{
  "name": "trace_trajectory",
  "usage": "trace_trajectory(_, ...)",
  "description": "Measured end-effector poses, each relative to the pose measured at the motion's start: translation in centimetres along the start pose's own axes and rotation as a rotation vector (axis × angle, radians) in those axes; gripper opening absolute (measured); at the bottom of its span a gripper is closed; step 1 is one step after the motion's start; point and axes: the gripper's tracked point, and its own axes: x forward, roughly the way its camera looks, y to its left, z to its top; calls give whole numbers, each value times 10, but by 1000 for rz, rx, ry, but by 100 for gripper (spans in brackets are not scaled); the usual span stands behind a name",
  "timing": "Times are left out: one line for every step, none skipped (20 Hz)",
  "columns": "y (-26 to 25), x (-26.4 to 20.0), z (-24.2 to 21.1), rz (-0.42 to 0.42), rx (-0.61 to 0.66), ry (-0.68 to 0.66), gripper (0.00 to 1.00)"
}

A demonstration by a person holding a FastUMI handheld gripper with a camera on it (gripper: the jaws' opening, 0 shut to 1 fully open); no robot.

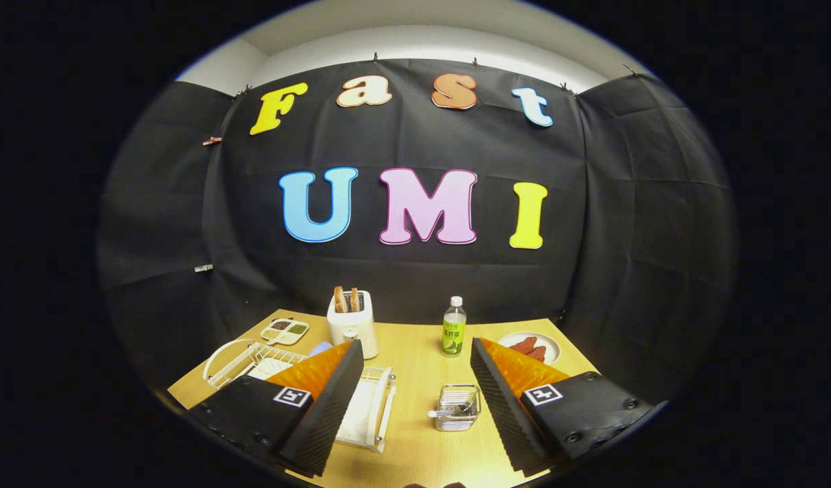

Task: Take the plate from the dish rack, then take the spoon from the basket and place it into the plate.

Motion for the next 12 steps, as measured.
trace_trajectory(5,5,0,7,-5,13,98)
trace_trajectory(17,12,0,28,-7,31,98)
trace_trajectory(29,20,-1,52,-10,52,98)
trace_trajectory(40,28,-1,74,-16,70,98)
trace_trajectory(52,37,-3,96,-22,90,98)
trace_trajectory(65,46,-6,122,-25,116,98)
trace_trajectory(79,58,-15,148,-22,155,98)
trace_trajectory(92,67,-24,168,-9,194,98)
trace_trajectory(103,77,-33,180,7,232,98)
trace_trajectory(112,88,-46,190,18,278,98)
trace_trajectory(122,96,-61,199,28,336,98)
trace_trajectory(131,102,-76,209,31,391,98)
